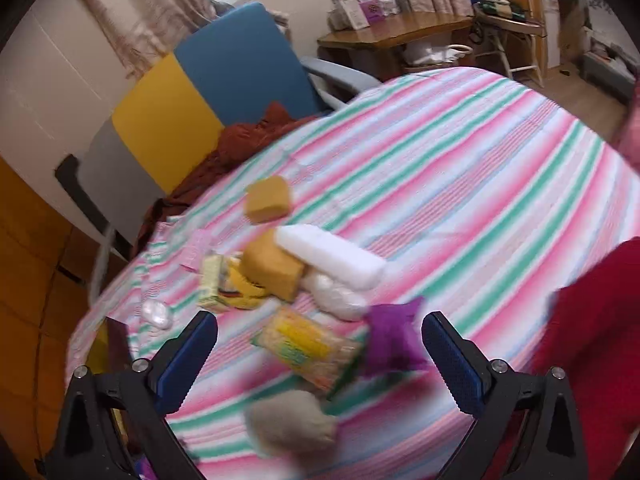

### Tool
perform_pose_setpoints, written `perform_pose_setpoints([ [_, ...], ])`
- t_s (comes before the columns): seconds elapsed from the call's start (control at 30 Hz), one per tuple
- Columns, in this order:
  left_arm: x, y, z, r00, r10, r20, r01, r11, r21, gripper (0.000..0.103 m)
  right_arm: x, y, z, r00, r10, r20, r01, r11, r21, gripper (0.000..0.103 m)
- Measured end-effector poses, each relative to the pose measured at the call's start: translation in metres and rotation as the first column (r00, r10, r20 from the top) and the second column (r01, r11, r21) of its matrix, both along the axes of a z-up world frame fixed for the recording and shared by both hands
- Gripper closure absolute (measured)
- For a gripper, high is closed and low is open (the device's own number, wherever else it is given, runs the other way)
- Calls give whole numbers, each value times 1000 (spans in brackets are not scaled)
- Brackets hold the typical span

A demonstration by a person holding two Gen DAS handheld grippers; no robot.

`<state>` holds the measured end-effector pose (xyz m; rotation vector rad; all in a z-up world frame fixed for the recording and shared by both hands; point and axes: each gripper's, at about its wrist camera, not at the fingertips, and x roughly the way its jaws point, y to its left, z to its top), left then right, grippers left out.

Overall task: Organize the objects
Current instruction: 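Grasp the purple pouch with the left tool while the right tool grasps the beige towel roll, then place the purple pouch and towel roll into the gold tray, opening both tools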

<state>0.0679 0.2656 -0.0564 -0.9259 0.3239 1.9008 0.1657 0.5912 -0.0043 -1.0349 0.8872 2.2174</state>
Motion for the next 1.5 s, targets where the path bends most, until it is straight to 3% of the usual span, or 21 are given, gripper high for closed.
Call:
perform_pose_setpoints([
  [0.13,1,-5,7,1000,0,-5,0,1000,28,62,-1,6,-15,994,9,111,-8,1000,-9,1],
  [0.27,2,-10,13,1000,5,-14,-5,999,45,62,-9,-8,-24,986,75,147,-72,997,-29,21],
  [0.43,-1,-14,16,1000,24,-5,-24,998,55,62,-31,-52,-31,947,272,173,-260,962,-86,20],
  [0.47,-1,-15,17,1000,26,-3,-26,998,57,62,-37,-64,-34,928,326,179,-312,945,-101,17],
  [0.53,-2,-19,20,999,32,-3,-31,997,65,62,-47,-84,-38,900,383,206,-373,924,-86,0],
  [0.57,-3,-21,21,999,36,-5,-36,997,71,62,-53,-91,-42,883,407,232,-398,913,-86,0],
  [0.77,-6,-33,28,998,62,-4,-62,994,93,62,-76,-100,-75,838,420,349,-403,907,-124,1],
  [0.83,-8,-37,31,997,75,1,-74,992,99,62,-81,-103,-83,817,410,404,-403,909,-108,12],
  [0.9,-10,-42,33,996,89,1,-89,990,107,62,-81,-111,-85,797,401,451,-425,904,-51,30],
  [0.93,-12,-45,34,995,98,3,-98,989,110,62,-80,-113,-84,796,400,454,-431,902,-40,31],
  [1.07,-18,-59,37,990,140,7,-140,984,112,62,-74,-122,-77,813,411,413,-447,894,-10,32],
  [1.27,-38,-98,49,968,252,13,-252,959,130,62,-69,-149,-48,835,481,268,-504,864,21,32],
  [1.37,-54,-124,52,942,336,17,-336,933,132,62,-79,-175,-28,820,538,195,-556,830,52,32],
  [1.5,-73,-158,56,899,438,15,-435,889,139,62,-107,-224,-3,769,630,104,-639,764,94,32],
])
